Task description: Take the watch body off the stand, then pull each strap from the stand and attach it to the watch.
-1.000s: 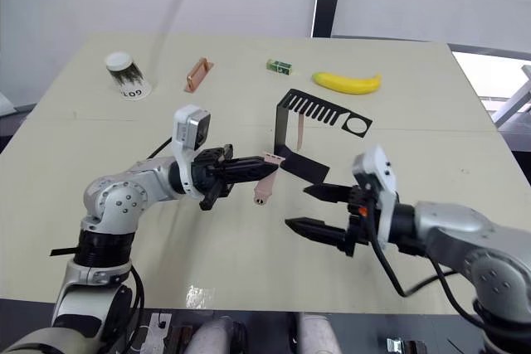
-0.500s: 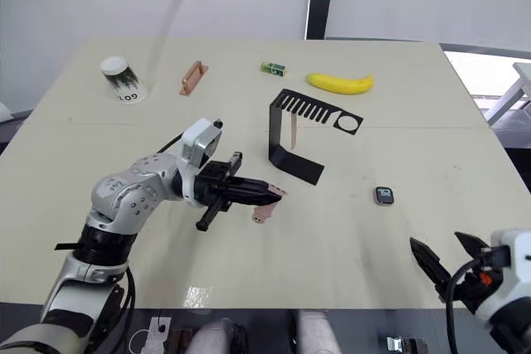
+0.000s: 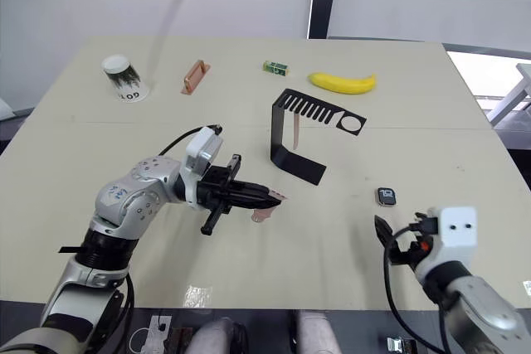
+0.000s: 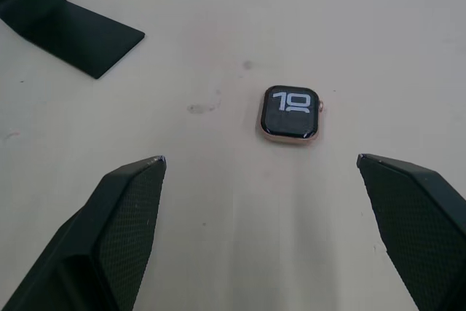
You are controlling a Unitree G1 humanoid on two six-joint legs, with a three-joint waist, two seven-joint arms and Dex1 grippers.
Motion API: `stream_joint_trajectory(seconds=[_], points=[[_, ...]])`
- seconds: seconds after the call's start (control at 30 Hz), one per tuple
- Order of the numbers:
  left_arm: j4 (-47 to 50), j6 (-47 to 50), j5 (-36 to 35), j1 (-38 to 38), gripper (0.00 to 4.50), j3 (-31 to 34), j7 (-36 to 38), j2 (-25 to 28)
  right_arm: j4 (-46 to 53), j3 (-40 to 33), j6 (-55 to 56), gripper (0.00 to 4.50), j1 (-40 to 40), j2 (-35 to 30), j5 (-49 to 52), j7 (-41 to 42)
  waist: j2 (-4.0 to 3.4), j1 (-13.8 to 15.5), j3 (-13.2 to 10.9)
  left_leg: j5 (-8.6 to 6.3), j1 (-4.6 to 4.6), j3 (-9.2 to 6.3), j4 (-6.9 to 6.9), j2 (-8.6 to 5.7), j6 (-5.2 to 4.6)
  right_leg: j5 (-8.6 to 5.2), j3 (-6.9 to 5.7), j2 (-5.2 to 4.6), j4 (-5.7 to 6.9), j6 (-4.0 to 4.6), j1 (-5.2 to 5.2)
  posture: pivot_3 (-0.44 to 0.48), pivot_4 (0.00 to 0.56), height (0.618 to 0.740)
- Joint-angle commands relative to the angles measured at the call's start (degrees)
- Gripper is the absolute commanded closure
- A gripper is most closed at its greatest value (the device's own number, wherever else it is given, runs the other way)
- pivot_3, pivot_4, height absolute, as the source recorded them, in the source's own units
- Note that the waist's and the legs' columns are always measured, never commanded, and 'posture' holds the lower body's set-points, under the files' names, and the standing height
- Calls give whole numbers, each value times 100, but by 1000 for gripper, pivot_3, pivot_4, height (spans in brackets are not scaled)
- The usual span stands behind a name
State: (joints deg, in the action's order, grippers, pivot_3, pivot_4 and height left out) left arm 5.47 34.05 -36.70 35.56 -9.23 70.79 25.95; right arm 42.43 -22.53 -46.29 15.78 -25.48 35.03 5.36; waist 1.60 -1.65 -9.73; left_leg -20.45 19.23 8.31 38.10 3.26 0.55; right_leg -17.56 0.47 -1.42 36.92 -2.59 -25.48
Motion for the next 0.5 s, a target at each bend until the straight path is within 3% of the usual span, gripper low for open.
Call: stream_joint_trajectory(seconds=[0.03,0.5], points=[[59,-202,99,-48,4500,42,31,43,-574,351,242,37,-470,169,-621,-368,0,0,0,0,-1,0,1,0,0,0,0,0,0,0,1,0,150,740],[302,-131,131,-156,4500,49,-209,59,-1500,503,483,37,-1254,889,-1275,-570,-4,-20,1,3,-2,4,4,0,-5,1,1,-2,11,-1,-1,0,150,740]])
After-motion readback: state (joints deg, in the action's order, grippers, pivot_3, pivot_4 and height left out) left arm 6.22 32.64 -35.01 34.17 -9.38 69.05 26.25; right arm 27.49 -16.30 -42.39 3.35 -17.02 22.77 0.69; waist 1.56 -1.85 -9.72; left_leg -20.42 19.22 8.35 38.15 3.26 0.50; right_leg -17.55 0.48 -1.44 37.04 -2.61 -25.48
